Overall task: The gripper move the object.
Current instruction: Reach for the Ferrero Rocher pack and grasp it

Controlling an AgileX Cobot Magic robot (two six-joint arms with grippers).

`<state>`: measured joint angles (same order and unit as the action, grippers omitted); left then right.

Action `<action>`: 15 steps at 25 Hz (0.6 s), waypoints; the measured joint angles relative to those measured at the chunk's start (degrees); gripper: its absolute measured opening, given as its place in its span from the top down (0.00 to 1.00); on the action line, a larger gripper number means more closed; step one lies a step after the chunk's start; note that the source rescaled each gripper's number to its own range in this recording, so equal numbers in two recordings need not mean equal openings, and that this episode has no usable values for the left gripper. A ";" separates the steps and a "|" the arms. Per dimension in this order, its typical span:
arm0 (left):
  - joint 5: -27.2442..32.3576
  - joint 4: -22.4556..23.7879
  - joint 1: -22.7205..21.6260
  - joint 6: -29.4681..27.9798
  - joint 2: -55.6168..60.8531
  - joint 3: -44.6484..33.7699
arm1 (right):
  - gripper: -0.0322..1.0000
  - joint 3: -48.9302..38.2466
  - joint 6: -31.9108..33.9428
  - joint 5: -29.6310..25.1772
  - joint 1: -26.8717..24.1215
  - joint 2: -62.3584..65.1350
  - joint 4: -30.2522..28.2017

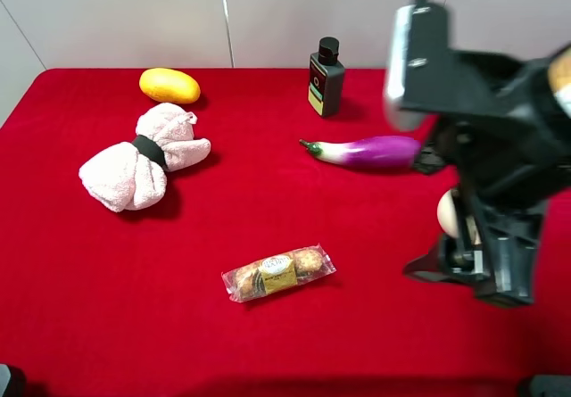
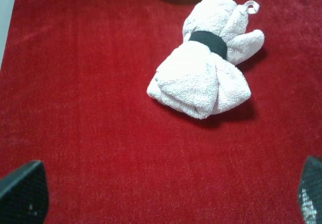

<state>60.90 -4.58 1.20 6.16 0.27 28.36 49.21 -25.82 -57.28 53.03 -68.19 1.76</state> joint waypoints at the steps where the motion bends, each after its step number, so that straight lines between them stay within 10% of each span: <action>1: 0.00 0.00 0.00 0.00 0.00 0.00 | 0.00 0.91 0.00 0.14 1.05 -1.28 -0.46; 15: 0.00 0.00 0.00 0.00 0.00 0.00 | 0.00 9.01 -6.84 6.07 6.73 -19.26 1.99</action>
<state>60.90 -4.58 1.20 6.16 0.27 28.36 58.22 -32.67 -51.21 59.76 -87.45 3.75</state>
